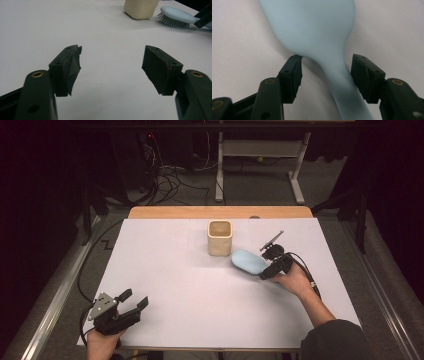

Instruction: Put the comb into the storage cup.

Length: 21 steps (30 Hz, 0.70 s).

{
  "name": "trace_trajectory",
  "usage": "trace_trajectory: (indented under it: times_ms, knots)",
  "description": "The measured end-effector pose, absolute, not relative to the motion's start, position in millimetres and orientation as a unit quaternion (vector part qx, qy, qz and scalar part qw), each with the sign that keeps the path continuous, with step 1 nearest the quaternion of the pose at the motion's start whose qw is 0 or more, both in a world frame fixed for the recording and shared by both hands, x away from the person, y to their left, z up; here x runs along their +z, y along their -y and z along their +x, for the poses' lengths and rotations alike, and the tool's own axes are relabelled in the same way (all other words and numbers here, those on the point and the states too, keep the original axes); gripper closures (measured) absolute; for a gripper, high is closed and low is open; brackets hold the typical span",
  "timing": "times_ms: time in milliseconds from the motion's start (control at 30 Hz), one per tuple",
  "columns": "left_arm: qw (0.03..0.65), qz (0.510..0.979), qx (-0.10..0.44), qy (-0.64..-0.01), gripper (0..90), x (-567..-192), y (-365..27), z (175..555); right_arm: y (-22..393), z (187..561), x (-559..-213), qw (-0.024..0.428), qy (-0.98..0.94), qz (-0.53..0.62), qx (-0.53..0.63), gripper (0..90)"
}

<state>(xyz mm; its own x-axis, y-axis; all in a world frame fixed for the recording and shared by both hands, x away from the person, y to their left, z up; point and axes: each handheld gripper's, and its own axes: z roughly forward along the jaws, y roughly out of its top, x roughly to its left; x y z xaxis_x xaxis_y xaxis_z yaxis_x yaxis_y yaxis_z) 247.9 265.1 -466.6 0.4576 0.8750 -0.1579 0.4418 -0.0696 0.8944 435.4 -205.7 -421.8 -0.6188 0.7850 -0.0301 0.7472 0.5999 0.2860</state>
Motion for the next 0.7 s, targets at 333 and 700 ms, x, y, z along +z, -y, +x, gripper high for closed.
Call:
trace_trajectory:
  times_ms: [333,700]
  knots:
    - [0.492,0.698,0.220,-0.472,31.4,-466.5,-264.8,247.9,203.7,436.8,-424.5,0.071,-0.888,0.440,0.117,48.1]
    - [0.494,0.695,0.223,-0.473,31.9,-465.8,-265.2,247.2,199.4,438.3,-428.7,0.065,-0.888,0.444,0.105,53.9]
